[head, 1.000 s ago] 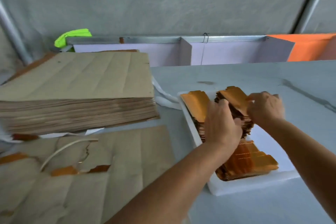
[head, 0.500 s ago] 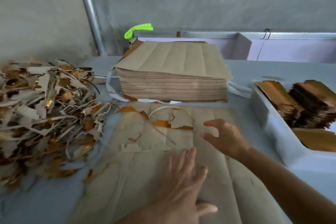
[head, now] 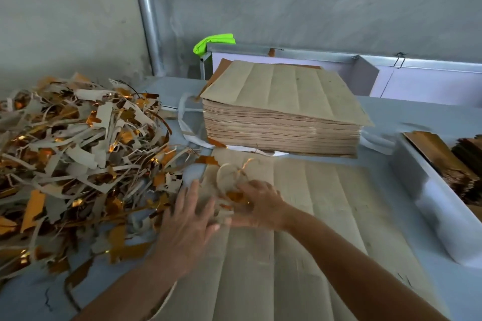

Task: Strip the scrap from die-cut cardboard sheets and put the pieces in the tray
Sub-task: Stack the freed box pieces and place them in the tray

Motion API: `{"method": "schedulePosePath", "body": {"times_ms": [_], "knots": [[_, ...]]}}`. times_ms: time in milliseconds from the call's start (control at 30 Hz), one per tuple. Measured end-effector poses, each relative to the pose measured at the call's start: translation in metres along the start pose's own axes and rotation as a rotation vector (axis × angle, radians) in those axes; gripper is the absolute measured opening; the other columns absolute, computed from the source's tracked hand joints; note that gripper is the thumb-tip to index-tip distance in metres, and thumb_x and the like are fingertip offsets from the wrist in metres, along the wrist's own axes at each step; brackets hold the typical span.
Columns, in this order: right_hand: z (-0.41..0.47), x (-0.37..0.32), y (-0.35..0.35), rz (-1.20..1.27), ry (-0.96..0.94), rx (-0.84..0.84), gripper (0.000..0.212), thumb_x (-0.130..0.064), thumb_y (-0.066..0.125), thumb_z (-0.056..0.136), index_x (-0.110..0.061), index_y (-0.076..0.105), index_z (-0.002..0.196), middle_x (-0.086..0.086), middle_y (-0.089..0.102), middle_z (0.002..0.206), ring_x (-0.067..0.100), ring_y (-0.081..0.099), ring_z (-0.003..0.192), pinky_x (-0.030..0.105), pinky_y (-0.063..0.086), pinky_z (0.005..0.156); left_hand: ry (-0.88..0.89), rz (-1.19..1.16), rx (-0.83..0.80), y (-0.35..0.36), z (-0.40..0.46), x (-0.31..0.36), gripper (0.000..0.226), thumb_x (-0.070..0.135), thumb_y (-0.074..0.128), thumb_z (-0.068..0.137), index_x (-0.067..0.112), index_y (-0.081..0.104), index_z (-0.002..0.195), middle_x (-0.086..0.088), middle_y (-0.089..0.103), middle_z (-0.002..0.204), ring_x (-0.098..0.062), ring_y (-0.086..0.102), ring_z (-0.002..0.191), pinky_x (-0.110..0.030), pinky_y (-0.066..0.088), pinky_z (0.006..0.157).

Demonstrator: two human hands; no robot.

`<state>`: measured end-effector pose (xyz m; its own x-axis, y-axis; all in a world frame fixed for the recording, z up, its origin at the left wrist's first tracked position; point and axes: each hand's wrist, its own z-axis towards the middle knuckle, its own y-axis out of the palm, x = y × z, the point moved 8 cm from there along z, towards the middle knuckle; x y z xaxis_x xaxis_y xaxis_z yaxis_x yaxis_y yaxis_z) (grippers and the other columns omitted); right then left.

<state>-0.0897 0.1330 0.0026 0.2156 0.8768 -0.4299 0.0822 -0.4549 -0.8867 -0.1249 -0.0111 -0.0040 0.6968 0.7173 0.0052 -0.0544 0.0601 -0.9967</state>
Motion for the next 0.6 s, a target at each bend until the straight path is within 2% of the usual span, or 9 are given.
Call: {"method": "schedulePosePath", "body": {"times_ms": [133,200,267,333,367,433,500,533,600], "knots": [[-0.022,-0.040,0.025,-0.153,-0.113,0.063,0.094,-0.069,0.066,0.067,-0.038,0.023,0.144,0.000,0.025,0.148,0.024,0.011,0.138,0.045,0.010,0.114,0.008,0.006,0.063,-0.012,0.018,-0.012,0.050,0.040,0.036,0.099,0.018,0.026,0.144,-0.009,-0.008,0.158,-0.029,0.010,0.143,-0.037,0.035,0.107],[-0.027,-0.052,0.032,-0.220,-0.099,0.142,0.086,-0.063,0.063,0.075,-0.031,0.024,0.145,0.005,0.028,0.146,0.024,0.015,0.137,0.045,0.012,0.113,-0.028,-0.047,0.119,-0.026,0.024,-0.015,0.046,0.027,0.051,0.095,0.008,0.039,0.135,-0.017,0.011,0.156,-0.032,0.030,0.135,-0.036,0.042,0.101],[-0.028,-0.054,0.030,-0.208,-0.054,0.257,0.064,-0.048,0.057,0.085,-0.027,0.035,0.141,0.004,0.035,0.141,0.022,0.023,0.133,0.040,0.018,0.109,0.022,-0.072,0.187,-0.039,0.025,-0.011,0.044,0.004,0.073,0.075,-0.002,0.057,0.115,-0.027,0.041,0.140,-0.039,0.053,0.115,-0.043,0.053,0.086],[-0.025,-0.053,0.027,-0.140,-0.010,0.320,0.046,-0.034,0.052,0.090,-0.024,0.047,0.134,0.003,0.041,0.136,0.021,0.031,0.127,0.036,0.025,0.101,0.157,-0.098,0.263,-0.048,0.019,0.000,0.063,-0.008,0.080,0.047,-0.003,0.063,0.108,-0.026,0.055,0.128,-0.042,0.060,0.104,-0.046,0.056,0.078],[-0.024,-0.055,0.027,-0.136,-0.004,0.327,0.042,-0.027,0.048,0.092,-0.021,0.048,0.133,0.004,0.043,0.135,0.023,0.035,0.125,0.036,0.028,0.099,0.252,-0.131,0.225,-0.046,0.016,0.010,0.080,-0.005,0.077,0.045,0.000,0.058,0.122,-0.019,0.049,0.138,-0.038,0.054,0.116,-0.046,0.053,0.087],[-0.021,-0.059,0.029,-0.138,-0.043,0.350,0.046,-0.015,0.039,0.095,-0.010,0.042,0.140,0.013,0.041,0.142,0.028,0.037,0.129,0.037,0.028,0.106,0.446,-0.199,0.126,-0.033,0.007,0.029,0.106,0.014,0.067,0.061,0.026,0.011,0.151,0.013,0.002,0.158,-0.015,0.011,0.143,-0.035,0.027,0.112],[-0.020,-0.059,0.027,-0.050,-0.094,0.357,0.052,-0.006,0.038,0.094,-0.001,0.030,0.146,0.018,0.036,0.149,0.026,0.034,0.136,0.029,0.022,0.114,0.504,-0.257,-0.089,-0.015,0.006,0.035,0.108,0.043,0.060,0.072,0.047,-0.025,0.139,0.035,-0.028,0.144,0.005,-0.017,0.137,-0.027,0.009,0.117],[-0.022,-0.059,0.022,0.050,-0.120,0.376,0.052,-0.002,0.042,0.092,0.001,0.035,0.144,0.019,0.041,0.146,0.024,0.039,0.134,0.028,0.024,0.113,0.504,-0.295,-0.134,-0.013,0.007,0.035,0.111,0.055,0.062,0.072,0.050,-0.028,0.136,0.039,-0.027,0.141,0.009,-0.015,0.137,-0.023,0.009,0.117],[-0.029,-0.054,0.007,0.346,-0.187,0.466,0.044,0.010,0.049,0.078,0.006,0.060,0.121,0.022,0.061,0.122,0.024,0.058,0.114,0.032,0.043,0.101,0.466,-0.408,-0.150,-0.012,0.015,0.026,0.114,0.065,0.066,0.069,0.051,-0.024,0.139,0.037,-0.007,0.144,0.008,0.007,0.139,-0.015,0.019,0.112]]}}
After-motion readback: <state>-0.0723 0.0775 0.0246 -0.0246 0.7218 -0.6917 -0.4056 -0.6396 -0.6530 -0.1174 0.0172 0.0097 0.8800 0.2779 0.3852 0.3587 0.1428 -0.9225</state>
